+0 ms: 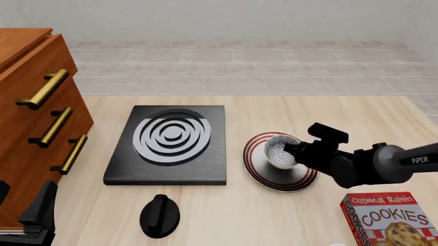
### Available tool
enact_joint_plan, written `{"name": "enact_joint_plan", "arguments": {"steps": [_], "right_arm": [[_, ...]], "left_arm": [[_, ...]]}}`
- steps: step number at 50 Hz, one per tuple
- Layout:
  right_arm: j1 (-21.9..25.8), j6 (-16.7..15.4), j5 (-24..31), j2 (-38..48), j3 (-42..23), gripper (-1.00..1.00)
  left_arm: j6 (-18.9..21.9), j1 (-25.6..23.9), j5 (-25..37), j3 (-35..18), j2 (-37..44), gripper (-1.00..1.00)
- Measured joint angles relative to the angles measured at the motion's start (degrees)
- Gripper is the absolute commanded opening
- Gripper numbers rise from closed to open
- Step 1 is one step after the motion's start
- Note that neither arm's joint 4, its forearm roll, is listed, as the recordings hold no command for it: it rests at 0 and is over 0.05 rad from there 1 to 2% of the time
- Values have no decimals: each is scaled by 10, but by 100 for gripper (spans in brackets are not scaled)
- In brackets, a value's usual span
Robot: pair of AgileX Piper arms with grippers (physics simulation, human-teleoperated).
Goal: Pick the akita bowl on the cookies box and place it on the plate.
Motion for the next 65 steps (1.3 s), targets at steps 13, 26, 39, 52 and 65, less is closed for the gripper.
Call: {"name": "enact_joint_plan", "arguments": {"steps": [13, 26, 39, 52, 65], "right_arm": [[-1, 0, -3, 5, 0, -100], [-1, 1, -11, 7, 4, -100], [2, 6, -22, 9, 9, -100], [5, 11, -26, 7, 13, 100], [4, 18, -27, -4, 16, 100]], "left_arm": [[0, 0, 0, 0, 0, 100], [0, 0, 0, 0, 0, 100], [0, 0, 0, 0, 0, 100], [0, 0, 0, 0, 0, 100], [0, 0, 0, 0, 0, 100]]}}
